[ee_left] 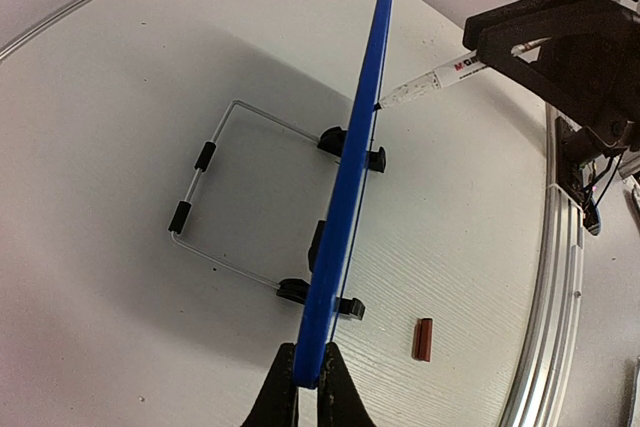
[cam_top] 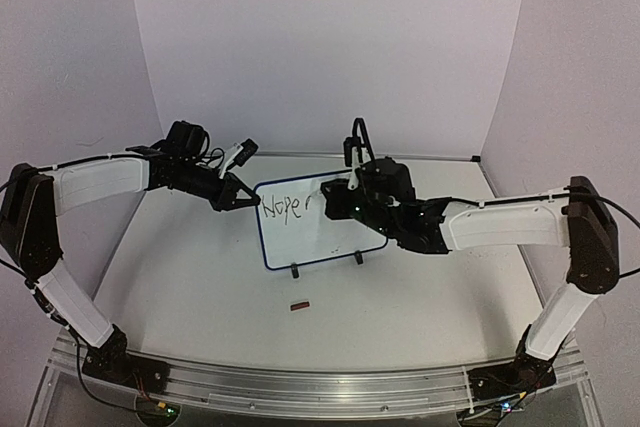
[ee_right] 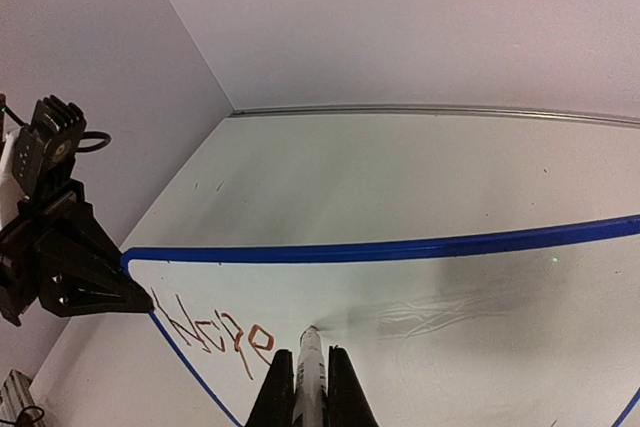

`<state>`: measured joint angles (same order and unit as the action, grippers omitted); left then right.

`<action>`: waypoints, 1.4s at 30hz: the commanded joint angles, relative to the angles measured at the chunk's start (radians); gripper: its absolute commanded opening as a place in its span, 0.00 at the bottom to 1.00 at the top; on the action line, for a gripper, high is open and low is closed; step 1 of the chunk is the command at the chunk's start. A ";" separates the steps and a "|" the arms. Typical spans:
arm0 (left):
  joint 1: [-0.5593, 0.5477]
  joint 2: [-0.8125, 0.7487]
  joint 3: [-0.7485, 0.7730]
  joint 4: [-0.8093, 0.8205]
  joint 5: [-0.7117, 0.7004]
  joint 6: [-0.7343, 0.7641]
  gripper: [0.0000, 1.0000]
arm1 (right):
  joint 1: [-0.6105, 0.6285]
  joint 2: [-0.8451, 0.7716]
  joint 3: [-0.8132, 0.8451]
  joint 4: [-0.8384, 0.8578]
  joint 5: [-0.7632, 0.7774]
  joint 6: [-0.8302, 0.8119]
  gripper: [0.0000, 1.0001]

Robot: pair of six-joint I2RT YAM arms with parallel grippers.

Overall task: Write a sentence on the whiteboard
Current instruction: Write on the whiteboard with the whiteboard marker without the cap.

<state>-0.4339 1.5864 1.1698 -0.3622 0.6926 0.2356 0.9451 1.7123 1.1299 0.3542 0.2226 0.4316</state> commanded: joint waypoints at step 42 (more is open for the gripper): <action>-0.004 0.003 -0.003 0.000 -0.071 0.033 0.00 | -0.003 -0.021 -0.011 0.020 0.018 0.005 0.00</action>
<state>-0.4339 1.5867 1.1698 -0.3626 0.6933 0.2359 0.9447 1.6733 1.0767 0.3496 0.2147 0.4458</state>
